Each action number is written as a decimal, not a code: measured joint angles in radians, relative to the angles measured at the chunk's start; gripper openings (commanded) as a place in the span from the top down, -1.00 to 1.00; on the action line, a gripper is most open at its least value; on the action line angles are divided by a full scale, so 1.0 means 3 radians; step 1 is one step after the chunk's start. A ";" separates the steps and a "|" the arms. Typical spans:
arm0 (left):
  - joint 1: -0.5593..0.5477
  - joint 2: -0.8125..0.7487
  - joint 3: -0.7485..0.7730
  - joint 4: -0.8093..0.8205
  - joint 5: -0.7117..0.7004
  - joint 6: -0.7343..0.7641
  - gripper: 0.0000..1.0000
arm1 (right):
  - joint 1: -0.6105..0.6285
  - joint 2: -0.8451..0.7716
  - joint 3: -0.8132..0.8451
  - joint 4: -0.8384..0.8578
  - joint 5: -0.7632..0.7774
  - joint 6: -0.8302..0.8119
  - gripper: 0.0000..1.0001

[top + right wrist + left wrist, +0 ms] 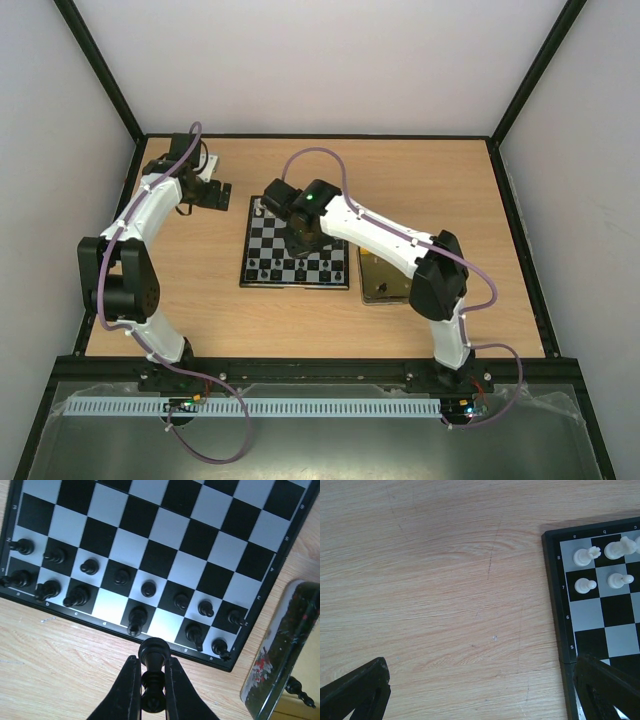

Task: Set up the chess pieces on the board
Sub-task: Place the chess piece on the chessboard.

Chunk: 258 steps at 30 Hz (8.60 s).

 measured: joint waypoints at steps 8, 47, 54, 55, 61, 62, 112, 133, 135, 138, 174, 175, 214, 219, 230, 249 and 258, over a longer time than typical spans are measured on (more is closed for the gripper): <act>0.0000 0.0000 0.0003 -0.0003 0.0019 -0.0009 -0.99 | 0.0102 0.0158 0.0210 -0.0086 -0.0017 -0.0086 0.92; 0.0042 -0.0067 0.0020 -0.0001 0.0104 -0.0024 -1.00 | 0.0149 0.0165 -0.0341 0.0371 -0.0037 -0.0036 0.92; 0.0042 -0.0052 0.0020 -0.0001 0.0131 -0.0024 -0.99 | 0.0148 0.0165 -0.0351 0.0437 -0.0060 -0.0038 0.92; 0.0042 -0.0045 0.0020 -0.0001 0.0135 -0.0024 -0.99 | 0.0149 0.0167 -0.0340 0.0439 -0.0061 -0.0038 0.92; 0.0042 -0.0024 0.0020 -0.0001 0.0142 -0.0024 -0.99 | 0.0149 0.0184 -0.0224 0.0443 -0.0083 -0.0046 0.92; 0.0042 -0.0024 0.0020 -0.0001 0.0144 -0.0024 -0.99 | 0.0149 0.0192 -0.0205 0.0445 -0.0093 -0.0052 0.92; 0.0042 0.0028 0.0022 -0.0001 0.0158 -0.0024 -0.99 | 0.0155 0.0610 -0.0148 0.0642 -0.0291 -0.0258 0.92; 0.0042 0.0028 0.0022 -0.0001 0.0151 -0.0024 -0.99 | 0.0155 0.0642 -0.0159 0.0683 -0.0326 -0.0268 0.91; 0.0042 0.0028 0.0022 -0.0001 0.0151 -0.0024 -0.99 | 0.0155 0.0642 -0.0159 0.0684 -0.0334 -0.0267 0.91; 0.0042 0.0028 0.0022 -0.0001 0.0151 -0.0024 -0.99 | 0.0155 0.0643 -0.0159 0.0687 -0.0341 -0.0268 0.90; 0.0042 0.0028 0.0022 -0.0001 0.0151 -0.0024 -0.99 | 0.0155 0.0682 -0.0172 0.0697 -0.0356 -0.0277 0.61; 0.0042 0.0028 0.0022 -0.0001 0.0153 -0.0024 -0.99 | 0.0155 0.0682 -0.0170 0.0698 -0.0356 -0.0276 0.60; 0.0042 0.0028 0.0022 -0.0001 0.0154 -0.0023 -0.99 | 0.0107 0.0682 0.0008 0.0600 -0.0337 -0.0266 0.59; 0.0042 0.0028 0.0022 -0.0001 0.0154 -0.0023 -0.99 | 0.0107 0.0682 -0.0006 0.0600 -0.0374 -0.0266 0.59; 0.0042 0.0028 0.0022 -0.0001 0.0154 -0.0023 -0.99 | 0.0107 0.0682 -0.0104 0.0601 -0.0429 -0.0267 0.63; 0.0041 0.0028 0.0022 -0.0001 0.0153 -0.0023 -0.99 | 0.0107 0.0682 -0.0123 0.0603 -0.0476 -0.0271 0.49; 0.0041 0.0028 0.0022 -0.0001 0.0153 -0.0023 -0.99 | 0.0107 0.0682 -0.0123 0.0603 -0.0510 -0.0273 0.51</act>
